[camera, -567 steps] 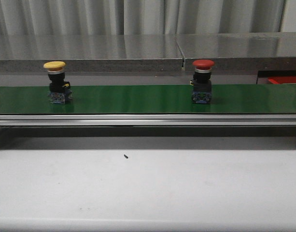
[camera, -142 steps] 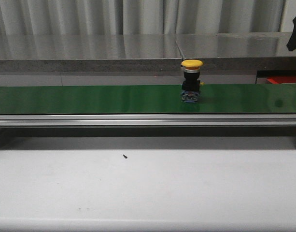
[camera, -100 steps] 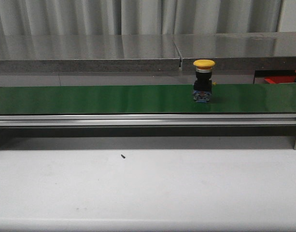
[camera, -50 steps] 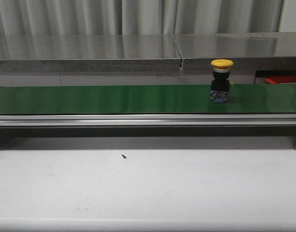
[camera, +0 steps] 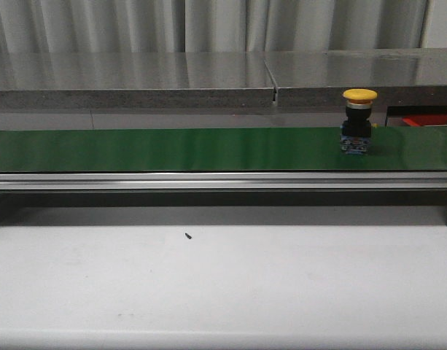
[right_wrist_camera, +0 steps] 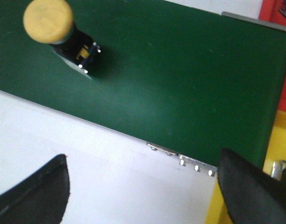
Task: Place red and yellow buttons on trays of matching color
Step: 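Close the right gripper on the yellow button at the belt end, then lower the yellow button into the yellow tray and open the right gripper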
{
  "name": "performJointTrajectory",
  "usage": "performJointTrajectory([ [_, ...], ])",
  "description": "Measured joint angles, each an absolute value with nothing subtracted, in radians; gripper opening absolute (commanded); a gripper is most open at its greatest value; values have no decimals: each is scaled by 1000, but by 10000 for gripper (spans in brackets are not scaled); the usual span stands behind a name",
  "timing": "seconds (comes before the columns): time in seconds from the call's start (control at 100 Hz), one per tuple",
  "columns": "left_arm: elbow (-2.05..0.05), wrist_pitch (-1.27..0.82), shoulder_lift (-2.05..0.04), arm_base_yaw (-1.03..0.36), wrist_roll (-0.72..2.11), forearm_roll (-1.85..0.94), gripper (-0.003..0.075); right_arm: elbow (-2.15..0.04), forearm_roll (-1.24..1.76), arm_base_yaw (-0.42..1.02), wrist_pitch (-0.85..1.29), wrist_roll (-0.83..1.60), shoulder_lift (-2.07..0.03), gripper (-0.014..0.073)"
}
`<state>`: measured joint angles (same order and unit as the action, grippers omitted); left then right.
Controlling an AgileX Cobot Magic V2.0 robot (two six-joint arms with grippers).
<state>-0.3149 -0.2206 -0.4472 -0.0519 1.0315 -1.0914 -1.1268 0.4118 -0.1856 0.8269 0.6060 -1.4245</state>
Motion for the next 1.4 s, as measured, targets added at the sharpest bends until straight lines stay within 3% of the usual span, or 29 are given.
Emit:
performJointTrajectory([
  [0.33, -315, -221, -447, -52, 1032, -1091, -19, -1132, 412, -84, 747, 650, -1491, 636],
  [0.92, -315, -221, -447, -52, 1032, -1091, -19, -1338, 412, -59, 726, 653, -1744, 631],
  [1.01, -315, -221, -447, -52, 1032, -1091, -19, -1365, 412, -59, 726, 653, -1777, 557],
  [1.2, -315, -221, -447, -52, 1032, -1091, -19, -1373, 412, -59, 735, 638, -1804, 190],
  [1.4, -315, -221, -447, -52, 1032, -1091, -19, -1376, 412, -59, 789, 620, -1792, 157],
])
